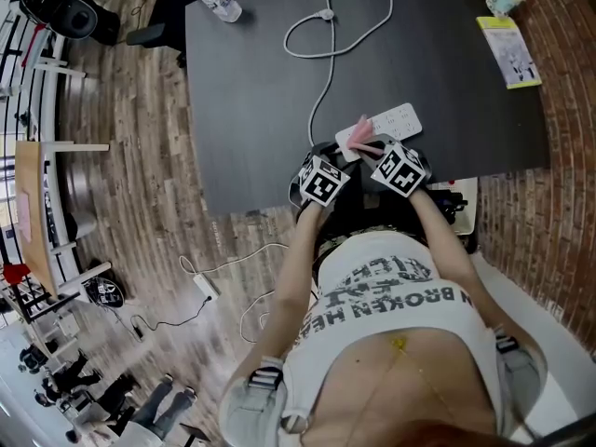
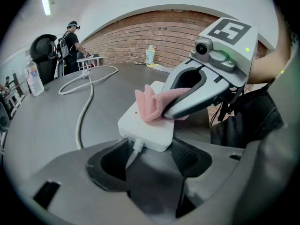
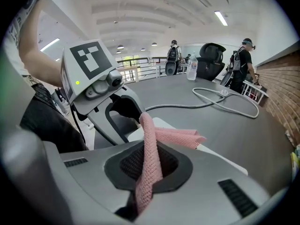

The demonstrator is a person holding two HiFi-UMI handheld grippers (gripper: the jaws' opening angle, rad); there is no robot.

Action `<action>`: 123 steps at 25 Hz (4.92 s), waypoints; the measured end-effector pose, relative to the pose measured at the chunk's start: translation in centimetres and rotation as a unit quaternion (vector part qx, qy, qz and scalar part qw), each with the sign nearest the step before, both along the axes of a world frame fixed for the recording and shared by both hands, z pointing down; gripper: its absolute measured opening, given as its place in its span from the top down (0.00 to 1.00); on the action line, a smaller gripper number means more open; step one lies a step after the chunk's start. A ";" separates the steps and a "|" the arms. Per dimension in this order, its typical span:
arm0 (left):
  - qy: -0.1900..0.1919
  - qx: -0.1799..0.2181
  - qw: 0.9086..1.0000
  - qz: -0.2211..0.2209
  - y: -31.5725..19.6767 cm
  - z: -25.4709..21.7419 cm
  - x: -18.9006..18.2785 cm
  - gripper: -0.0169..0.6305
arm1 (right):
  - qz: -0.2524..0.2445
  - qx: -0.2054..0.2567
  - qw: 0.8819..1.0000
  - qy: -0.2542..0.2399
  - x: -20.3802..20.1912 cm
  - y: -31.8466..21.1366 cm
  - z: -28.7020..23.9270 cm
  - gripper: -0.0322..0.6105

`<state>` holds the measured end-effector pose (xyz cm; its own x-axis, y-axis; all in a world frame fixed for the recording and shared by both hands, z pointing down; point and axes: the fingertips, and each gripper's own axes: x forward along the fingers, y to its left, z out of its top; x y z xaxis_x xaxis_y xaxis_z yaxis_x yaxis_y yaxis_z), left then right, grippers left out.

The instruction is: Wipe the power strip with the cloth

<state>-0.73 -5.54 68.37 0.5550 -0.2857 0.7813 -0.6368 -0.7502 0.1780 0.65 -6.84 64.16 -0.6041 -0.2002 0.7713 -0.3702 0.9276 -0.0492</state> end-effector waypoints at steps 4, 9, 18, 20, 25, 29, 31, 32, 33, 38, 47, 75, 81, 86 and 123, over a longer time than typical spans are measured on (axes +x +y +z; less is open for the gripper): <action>0.000 0.000 1.000 0.001 0.0 0.1 0.1 0.56 | 0.019 -0.002 1.000 0.000 1.1 -0.5 0.3 0.92; -0.001 0.002 1.000 0.002 0.0 0.1 0.1 0.56 | 0.038 0.000 0.999 0.000 2.2 -1.0 0.2 0.92; 0.000 0.000 1.000 0.003 0.1 0.0 0.1 0.56 | 0.065 0.006 0.998 0.006 4.1 -1.9 0.2 0.92; -0.002 0.000 1.000 0.003 0.0 0.0 0.1 0.56 | 0.072 0.007 0.997 0.008 4.6 -2.1 0.2 0.92; -0.001 -0.001 1.000 0.003 0.0 0.1 0.2 0.56 | 0.088 0.007 0.996 0.010 5.9 -2.6 0.2 0.92; 0.001 0.002 1.000 0.004 -0.1 -0.1 0.1 0.56 | 0.104 0.011 0.994 0.013 6.7 -3.0 0.1 0.92; 0.002 0.001 1.000 0.004 0.0 -0.1 0.0 0.56 | 0.113 0.011 0.993 0.014 7.2 -3.1 0.1 0.93; 0.001 0.002 1.000 0.003 0.0 -0.1 -0.1 0.56 | 0.118 0.012 0.993 0.014 7.5 -3.3 0.2 0.92; 0.001 0.003 1.000 0.003 -0.1 -0.1 -0.1 0.56 | 0.121 0.013 0.992 0.014 7.7 -3.4 0.2 0.92; 0.000 0.002 1.000 0.004 0.1 -0.1 -0.1 0.56 | 0.130 0.016 0.991 0.016 8.5 -3.6 0.5 0.92; -0.002 -0.001 1.000 0.004 0.0 -0.4 -0.3 0.56 | 0.146 0.015 0.989 0.021 9.8 -4.1 0.0 0.93; -0.004 0.001 1.000 0.003 -0.2 -0.1 0.1 0.56 | 0.272 0.022 0.962 0.023 17.5 -6.5 0.3 0.93; 0.001 0.004 1.000 0.004 -0.1 0.2 0.2 0.56 | 0.273 0.016 0.962 0.025 17.5 -6.5 0.4 0.92; 0.004 0.008 1.000 0.004 -0.2 0.0 0.4 0.56 | 0.263 0.020 0.963 0.055 17.5 -6.4 0.4 0.92; 0.239 0.237 0.939 -0.075 -2.5 -23.2 3.0 0.96 | 0.077 0.187 0.956 -0.210 4.1 -2.3 -18.5 0.92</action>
